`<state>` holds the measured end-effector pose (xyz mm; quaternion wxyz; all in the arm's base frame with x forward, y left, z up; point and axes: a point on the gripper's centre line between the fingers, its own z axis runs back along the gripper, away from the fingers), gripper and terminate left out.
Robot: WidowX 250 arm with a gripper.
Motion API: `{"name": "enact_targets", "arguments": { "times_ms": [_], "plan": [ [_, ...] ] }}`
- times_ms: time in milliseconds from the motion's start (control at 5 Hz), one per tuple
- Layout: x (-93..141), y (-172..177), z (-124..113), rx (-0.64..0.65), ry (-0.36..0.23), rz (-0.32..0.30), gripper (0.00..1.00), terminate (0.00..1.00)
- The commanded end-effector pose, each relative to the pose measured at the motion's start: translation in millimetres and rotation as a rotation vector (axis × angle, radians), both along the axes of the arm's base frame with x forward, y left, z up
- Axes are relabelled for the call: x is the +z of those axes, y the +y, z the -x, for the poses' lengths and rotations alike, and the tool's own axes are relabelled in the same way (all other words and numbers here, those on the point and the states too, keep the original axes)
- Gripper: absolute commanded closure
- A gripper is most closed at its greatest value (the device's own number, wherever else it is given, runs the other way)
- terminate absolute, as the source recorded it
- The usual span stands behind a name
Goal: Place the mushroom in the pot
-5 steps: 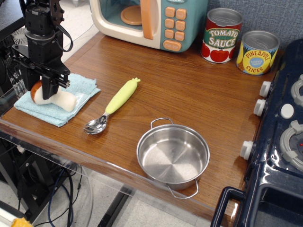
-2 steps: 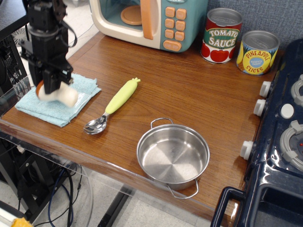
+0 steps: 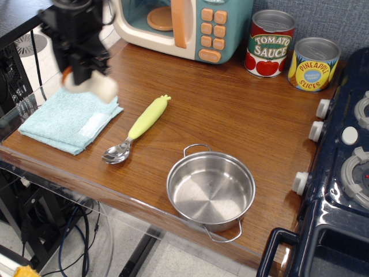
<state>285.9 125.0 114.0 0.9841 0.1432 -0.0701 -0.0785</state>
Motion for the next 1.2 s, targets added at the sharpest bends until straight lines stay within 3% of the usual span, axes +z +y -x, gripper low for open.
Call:
{"name": "enact_targets", "arguments": {
  "times_ms": [0,200,400,800,1000],
  "plan": [
    [13.3,-87.4,15.8,-0.321,-0.052,0.121,1.0,0.0],
    [-1.4,-134.4,30.2,-0.487,-0.015,0.132,1.0,0.0],
    [-21.4,-159.8,37.7,-0.559,0.04,0.144,1.0,0.0],
    [-52.5,-174.5,44.7,-0.627,0.108,0.184,1.0,0.0],
    [-56.1,-178.5,43.9,-0.632,0.116,0.197,0.0,0.0]
  ]
}}
